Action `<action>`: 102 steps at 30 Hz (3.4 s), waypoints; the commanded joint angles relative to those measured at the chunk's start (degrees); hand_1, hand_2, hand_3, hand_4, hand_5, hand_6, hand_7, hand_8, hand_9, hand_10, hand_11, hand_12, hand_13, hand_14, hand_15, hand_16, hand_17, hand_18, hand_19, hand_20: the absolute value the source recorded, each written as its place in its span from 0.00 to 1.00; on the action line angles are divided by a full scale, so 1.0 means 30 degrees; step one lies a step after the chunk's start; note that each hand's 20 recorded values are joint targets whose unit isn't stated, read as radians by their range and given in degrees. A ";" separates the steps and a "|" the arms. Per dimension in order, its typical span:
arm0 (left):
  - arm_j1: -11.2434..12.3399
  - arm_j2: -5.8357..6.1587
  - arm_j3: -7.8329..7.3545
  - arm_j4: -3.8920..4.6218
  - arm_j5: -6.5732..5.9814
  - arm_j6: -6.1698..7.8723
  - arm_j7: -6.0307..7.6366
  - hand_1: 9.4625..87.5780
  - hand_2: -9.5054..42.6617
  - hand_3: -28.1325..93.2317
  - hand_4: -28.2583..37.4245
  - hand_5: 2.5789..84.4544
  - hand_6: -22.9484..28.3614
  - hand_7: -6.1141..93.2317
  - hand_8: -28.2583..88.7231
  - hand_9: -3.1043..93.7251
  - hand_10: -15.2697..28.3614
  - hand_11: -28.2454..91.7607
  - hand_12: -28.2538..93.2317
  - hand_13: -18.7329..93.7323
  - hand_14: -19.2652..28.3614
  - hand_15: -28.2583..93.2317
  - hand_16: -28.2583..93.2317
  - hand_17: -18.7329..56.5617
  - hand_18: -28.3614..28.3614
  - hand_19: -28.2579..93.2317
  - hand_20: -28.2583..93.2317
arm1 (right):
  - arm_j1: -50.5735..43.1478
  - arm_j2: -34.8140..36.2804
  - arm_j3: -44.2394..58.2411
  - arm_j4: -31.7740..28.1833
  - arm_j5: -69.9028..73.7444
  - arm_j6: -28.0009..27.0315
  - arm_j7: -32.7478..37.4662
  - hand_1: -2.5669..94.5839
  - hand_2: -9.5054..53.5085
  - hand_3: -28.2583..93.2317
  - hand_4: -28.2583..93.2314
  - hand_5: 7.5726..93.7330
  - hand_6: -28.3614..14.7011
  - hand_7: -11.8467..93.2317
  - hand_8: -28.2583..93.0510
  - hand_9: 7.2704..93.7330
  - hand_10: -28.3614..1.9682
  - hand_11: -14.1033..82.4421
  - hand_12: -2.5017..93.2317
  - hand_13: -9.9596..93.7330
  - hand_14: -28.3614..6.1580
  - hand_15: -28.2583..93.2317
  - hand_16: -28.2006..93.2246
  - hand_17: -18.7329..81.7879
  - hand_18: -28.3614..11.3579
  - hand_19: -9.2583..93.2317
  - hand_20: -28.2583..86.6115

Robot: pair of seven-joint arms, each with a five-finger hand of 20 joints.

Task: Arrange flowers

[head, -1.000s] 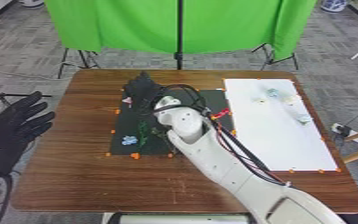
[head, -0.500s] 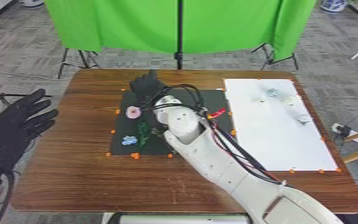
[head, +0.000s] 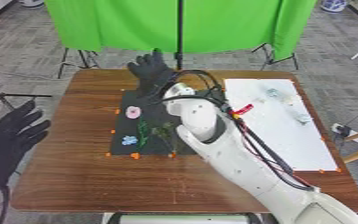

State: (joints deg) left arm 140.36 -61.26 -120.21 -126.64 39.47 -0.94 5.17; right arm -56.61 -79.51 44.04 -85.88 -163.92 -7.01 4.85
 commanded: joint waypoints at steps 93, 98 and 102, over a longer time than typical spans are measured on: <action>0.0185 0.0127 0.0480 0.0094 -0.0017 0.0176 -0.1486 0.19 0.08 0.80 0.00 0.32 0.46 0.29 0.14 0.27 0.58 0.41 0.36 0.35 0.69 0.48 0.24 0.11 0.91 0.60 0.28 | -0.3643 0.1301 0.0156 -0.2540 0.6447 -0.1953 0.1949 0.52 0.00 0.93 0.00 0.79 0.69 0.50 0.15 0.97 0.87 0.35 0.53 0.91 0.80 0.66 0.49 0.51 0.29 0.86 0.59; 0.0159 0.0064 0.0529 0.0091 0.0020 0.0219 -0.1465 0.19 0.08 0.81 0.00 0.32 0.46 0.29 0.14 0.27 0.58 0.41 0.36 0.35 0.69 0.48 0.24 0.11 0.91 0.60 0.28 | -0.3475 0.1201 0.0075 -0.1979 0.5841 -0.1197 0.1997 0.52 0.00 0.93 0.00 0.79 0.69 0.51 0.15 0.96 0.87 0.35 0.53 0.90 0.80 0.66 0.50 0.50 0.29 0.86 0.59; 0.0069 -0.0147 0.0494 0.0073 0.0136 0.0125 -0.1590 0.19 0.08 0.80 0.00 0.32 0.46 0.29 0.14 0.27 0.57 0.41 0.36 0.35 0.69 0.48 0.24 0.11 0.91 0.60 0.28 | -0.3499 0.1180 -0.0003 -0.1801 0.5042 -0.0680 0.1901 0.52 0.00 0.93 0.00 0.78 0.69 0.51 0.14 0.96 0.87 0.34 0.54 0.90 0.80 0.66 0.50 0.50 0.30 0.85 0.59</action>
State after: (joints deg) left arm 140.52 -60.79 -118.89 -126.69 39.41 0.22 1.41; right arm -67.68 -75.40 44.19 -91.74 -145.17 -11.22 10.46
